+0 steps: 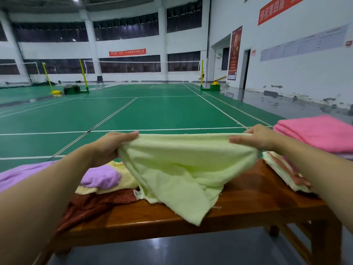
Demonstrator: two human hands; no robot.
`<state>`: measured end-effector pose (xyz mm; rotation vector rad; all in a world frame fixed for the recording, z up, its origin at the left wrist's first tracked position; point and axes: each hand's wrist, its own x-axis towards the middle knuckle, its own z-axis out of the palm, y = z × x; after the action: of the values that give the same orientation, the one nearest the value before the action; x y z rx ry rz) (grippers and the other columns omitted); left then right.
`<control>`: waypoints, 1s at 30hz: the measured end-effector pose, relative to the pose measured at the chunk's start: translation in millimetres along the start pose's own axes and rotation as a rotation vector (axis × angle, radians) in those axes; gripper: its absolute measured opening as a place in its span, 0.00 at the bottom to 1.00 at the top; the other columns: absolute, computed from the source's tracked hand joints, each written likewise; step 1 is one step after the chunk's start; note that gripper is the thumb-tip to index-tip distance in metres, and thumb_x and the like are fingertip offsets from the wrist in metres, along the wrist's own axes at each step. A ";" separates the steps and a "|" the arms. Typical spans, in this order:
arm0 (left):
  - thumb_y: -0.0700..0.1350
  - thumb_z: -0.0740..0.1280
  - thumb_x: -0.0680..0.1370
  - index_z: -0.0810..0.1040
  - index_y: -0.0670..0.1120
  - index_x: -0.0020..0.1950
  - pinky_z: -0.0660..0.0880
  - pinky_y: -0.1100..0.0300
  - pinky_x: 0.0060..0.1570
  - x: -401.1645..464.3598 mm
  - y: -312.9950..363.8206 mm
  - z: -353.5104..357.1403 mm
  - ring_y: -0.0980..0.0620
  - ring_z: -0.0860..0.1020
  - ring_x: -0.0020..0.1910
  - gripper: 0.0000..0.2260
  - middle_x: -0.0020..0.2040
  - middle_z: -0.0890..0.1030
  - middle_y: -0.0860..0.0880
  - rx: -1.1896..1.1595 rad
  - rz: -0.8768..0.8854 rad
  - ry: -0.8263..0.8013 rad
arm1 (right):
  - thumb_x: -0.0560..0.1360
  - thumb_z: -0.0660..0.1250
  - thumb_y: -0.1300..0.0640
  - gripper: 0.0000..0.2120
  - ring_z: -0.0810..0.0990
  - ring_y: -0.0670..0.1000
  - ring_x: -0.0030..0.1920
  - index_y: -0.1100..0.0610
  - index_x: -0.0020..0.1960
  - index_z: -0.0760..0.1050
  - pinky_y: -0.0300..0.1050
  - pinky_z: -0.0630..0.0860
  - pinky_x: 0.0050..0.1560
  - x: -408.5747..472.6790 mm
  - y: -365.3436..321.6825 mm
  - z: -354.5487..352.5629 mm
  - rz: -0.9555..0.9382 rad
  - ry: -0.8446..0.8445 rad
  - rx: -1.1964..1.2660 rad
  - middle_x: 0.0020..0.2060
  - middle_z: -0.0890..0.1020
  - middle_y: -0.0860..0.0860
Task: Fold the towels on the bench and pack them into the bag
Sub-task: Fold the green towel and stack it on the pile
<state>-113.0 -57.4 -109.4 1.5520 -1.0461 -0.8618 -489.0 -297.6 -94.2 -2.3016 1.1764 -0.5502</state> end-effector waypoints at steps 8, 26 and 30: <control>0.55 0.79 0.70 0.85 0.47 0.43 0.67 0.57 0.40 -17.1 3.8 -41.5 0.52 0.71 0.40 0.12 0.40 0.76 0.48 0.143 -0.251 -0.114 | 0.65 0.75 0.32 0.35 0.67 0.48 0.23 0.66 0.46 0.77 0.38 0.63 0.21 8.4 -9.2 -14.0 0.013 -0.073 0.245 0.28 0.70 0.51; 0.65 0.59 0.81 0.74 0.40 0.47 0.74 0.44 0.52 4.7 102.9 -18.4 0.39 0.75 0.46 0.27 0.44 0.77 0.40 0.800 0.284 0.809 | 0.79 0.61 0.36 0.23 0.67 0.49 0.31 0.54 0.36 0.65 0.46 0.58 0.33 3.1 -61.5 -43.7 -0.026 0.686 0.098 0.31 0.71 0.50; 0.64 0.56 0.82 0.73 0.38 0.52 0.63 0.43 0.59 -5.0 106.9 -8.7 0.37 0.69 0.56 0.27 0.53 0.74 0.35 0.852 0.358 1.039 | 0.78 0.56 0.32 0.25 0.69 0.55 0.34 0.50 0.34 0.60 0.51 0.64 0.42 -12.6 -59.1 -38.5 -0.105 0.848 0.031 0.30 0.68 0.48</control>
<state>-127.5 -59.4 -3.1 2.0093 -0.8442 0.7291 -480.0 -266.6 -30.2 -2.1422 1.3645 -1.6744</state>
